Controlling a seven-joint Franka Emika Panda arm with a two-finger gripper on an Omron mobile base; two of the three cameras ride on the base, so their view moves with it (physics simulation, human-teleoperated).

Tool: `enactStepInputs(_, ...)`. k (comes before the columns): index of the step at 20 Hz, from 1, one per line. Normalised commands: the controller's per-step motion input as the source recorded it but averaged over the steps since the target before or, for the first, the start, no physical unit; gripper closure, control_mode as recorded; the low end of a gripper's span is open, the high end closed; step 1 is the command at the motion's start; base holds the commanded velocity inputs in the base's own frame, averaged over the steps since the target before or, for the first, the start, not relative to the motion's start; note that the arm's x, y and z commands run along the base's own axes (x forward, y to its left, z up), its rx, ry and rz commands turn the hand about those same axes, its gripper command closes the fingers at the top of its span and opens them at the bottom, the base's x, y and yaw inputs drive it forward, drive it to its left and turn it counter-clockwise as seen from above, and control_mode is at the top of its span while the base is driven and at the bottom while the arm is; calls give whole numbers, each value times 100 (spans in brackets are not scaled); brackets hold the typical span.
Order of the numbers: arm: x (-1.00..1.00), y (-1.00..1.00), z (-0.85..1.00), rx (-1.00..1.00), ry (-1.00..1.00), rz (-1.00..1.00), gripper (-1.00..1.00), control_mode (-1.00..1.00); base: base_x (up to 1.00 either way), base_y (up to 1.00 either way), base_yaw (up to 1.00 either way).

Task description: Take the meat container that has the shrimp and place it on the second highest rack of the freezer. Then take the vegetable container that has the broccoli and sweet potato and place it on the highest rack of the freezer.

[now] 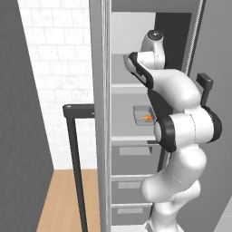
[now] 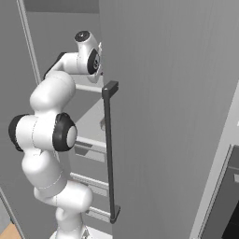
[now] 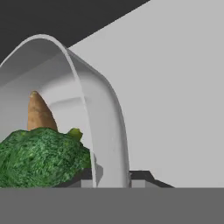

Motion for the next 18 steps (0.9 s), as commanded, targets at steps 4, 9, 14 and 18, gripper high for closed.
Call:
enactStepInputs(4, 0, 0, 0, 0, 0, 0, -100, -100, 0, 0, 0)
enactStepInputs(9, -2, 0, 0, 0, 0, 0, -100, -100, 0, 0, 0)
enactStepInputs(14, -77, 0, 2, 0, -11, 0, -100, -100, 0, 0, 0)
enactStepInputs(18, -99, 0, 15, 2, -29, 0, -100, -100, 0, 0, 0)
